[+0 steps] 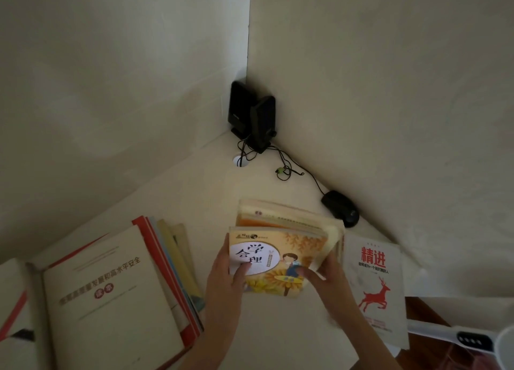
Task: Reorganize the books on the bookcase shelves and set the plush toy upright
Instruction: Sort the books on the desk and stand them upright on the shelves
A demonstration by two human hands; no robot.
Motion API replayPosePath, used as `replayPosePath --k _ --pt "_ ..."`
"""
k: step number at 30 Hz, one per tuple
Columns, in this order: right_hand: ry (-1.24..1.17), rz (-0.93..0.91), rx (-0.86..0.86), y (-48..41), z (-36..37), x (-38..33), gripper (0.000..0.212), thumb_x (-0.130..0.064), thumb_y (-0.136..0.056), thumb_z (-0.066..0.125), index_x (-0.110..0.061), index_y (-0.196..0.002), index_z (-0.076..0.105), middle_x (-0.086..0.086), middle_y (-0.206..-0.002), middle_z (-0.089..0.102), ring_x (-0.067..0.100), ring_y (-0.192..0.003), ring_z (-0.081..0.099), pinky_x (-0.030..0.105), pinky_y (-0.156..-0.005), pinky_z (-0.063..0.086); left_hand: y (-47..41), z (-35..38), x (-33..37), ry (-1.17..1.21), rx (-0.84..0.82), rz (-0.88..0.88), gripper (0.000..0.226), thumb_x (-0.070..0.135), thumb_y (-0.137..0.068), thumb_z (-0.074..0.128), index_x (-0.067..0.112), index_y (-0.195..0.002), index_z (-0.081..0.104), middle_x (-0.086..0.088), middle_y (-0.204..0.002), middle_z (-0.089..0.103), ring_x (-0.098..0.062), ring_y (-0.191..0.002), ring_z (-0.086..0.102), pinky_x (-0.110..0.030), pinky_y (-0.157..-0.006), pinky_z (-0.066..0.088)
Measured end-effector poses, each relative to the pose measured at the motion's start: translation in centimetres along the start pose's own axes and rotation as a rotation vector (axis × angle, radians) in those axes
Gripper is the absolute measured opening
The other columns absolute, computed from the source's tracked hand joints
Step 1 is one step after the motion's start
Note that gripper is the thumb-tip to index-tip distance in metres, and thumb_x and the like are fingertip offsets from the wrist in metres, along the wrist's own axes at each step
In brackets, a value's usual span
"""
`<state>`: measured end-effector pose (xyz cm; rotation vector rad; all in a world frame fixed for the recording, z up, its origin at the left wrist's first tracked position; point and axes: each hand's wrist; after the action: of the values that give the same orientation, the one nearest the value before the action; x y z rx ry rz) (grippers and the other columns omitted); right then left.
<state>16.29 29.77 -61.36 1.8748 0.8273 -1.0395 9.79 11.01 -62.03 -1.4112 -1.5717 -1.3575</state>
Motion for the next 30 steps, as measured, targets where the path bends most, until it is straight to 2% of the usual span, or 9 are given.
replayPosePath --k 3,6,8,13,17,19,23,27,30 --pt "-0.013 0.047 0.009 -0.4 0.5 0.5 0.036 -0.011 -0.082 0.072 -0.030 -0.107 0.055 -0.010 -0.104 0.068 0.007 -0.096 0.065 0.028 -0.080 0.055 0.1 0.3 -0.2 -0.054 0.090 0.026 0.038 0.016 -0.089 0.062 0.024 -0.125 0.052 0.005 -0.116 0.060 -0.017 -0.110 0.056 -0.028 -0.081 0.053" --pt "-0.025 0.121 -0.027 -1.2 1.1 0.8 0.029 -0.018 -0.085 0.068 -0.019 -0.111 0.055 -0.004 -0.106 0.068 0.010 -0.093 0.067 0.028 -0.075 0.058 -0.5 0.5 0.0 -0.110 0.060 0.032 0.035 0.021 -0.093 0.056 0.025 -0.127 0.049 0.011 -0.114 0.057 -0.010 -0.104 0.055 -0.010 -0.074 0.045" --pt "-0.010 0.222 -0.067 -1.7 1.1 1.2 0.029 -0.020 -0.087 0.067 -0.012 -0.113 0.057 -0.001 -0.102 0.069 0.012 -0.089 0.068 0.026 -0.068 0.057 -1.9 0.7 -1.0 -0.168 -0.067 -0.024 0.037 0.023 -0.093 0.055 0.021 -0.129 0.047 0.006 -0.121 0.054 -0.011 -0.106 0.054 -0.013 -0.076 0.047" --pt "0.083 0.403 -0.121 -2.2 1.0 3.1 0.039 -0.022 -0.086 0.069 -0.005 -0.119 0.057 0.002 -0.097 0.068 0.019 -0.086 0.066 0.048 -0.082 0.056 -3.1 1.1 -3.5 -0.397 -0.269 -0.112 0.056 0.017 -0.096 0.050 0.006 -0.146 0.027 -0.011 -0.154 0.022 -0.024 -0.140 0.025 -0.031 -0.111 0.028" --pt "0.440 0.261 0.133 -1.2 2.7 2.4 0.079 -0.031 -0.083 0.072 -0.010 -0.144 0.027 0.010 -0.136 0.028 0.025 -0.120 0.036 0.034 -0.094 0.040 -3.1 1.3 -5.3 -0.549 -0.190 -0.045 0.056 0.029 -0.098 0.047 0.018 -0.148 0.024 -0.008 -0.158 0.007 -0.025 -0.144 0.004 -0.033 -0.115 0.012" --pt "0.373 0.211 0.152 -0.7 3.5 2.2 0.087 -0.025 -0.082 0.073 -0.016 -0.148 0.017 0.007 -0.137 0.018 0.023 -0.119 0.033 0.025 -0.087 0.035 -3.6 1.3 -5.8 -0.623 -0.168 -0.012 0.055 0.032 -0.095 0.051 0.021 -0.145 0.031 -0.008 -0.156 0.016 -0.025 -0.143 0.009 -0.033 -0.113 0.012" --pt "0.395 0.290 0.032 -0.2 5.0 2.8 0.081 -0.028 -0.084 0.071 -0.009 -0.146 0.022 0.012 -0.130 0.026 0.027 -0.121 0.030 0.028 -0.097 0.032 -3.4 1.8 -4.9 -0.375 -0.160 -0.077 0.053 0.014 -0.090 0.060 0.013 -0.139 0.041 -0.014 -0.128 0.047 -0.029 -0.121 0.045 -0.039 -0.100 0.043" --pt "0.285 0.330 0.046 -0.8 5.0 2.4 0.070 -0.023 -0.085 0.068 -0.018 -0.143 0.029 0.012 -0.130 0.028 0.028 -0.119 0.027 0.030 -0.095 0.029 -4.0 1.4 -5.5 -0.238 -0.192 -0.225 0.068 0.026 -0.074 0.078 0.017 -0.133 0.047 -0.010 -0.119 0.056 -0.027 -0.109 0.056 -0.047 -0.088 0.052" --pt "0.221 0.246 0.059 -0.9 4.9 2.5 0.058 -0.021 -0.083 0.071 -0.025 -0.131 0.039 0.003 -0.120 0.030 0.022 -0.113 0.028 0.027 -0.093 0.027 -2.8 1.3 -5.1 -0.175 -0.186 -0.285 0.049 0.027 -0.074 0.078 0.017 -0.117 0.056 -0.006 -0.113 0.051 -0.023 -0.101 0.057 -0.040 -0.086 0.054"
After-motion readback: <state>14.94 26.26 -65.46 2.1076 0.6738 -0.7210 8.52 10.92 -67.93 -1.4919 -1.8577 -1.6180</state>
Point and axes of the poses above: each hand's wrist, its own y-axis away from the middle knuckle, its own z-axis out of the palm, x = y × z
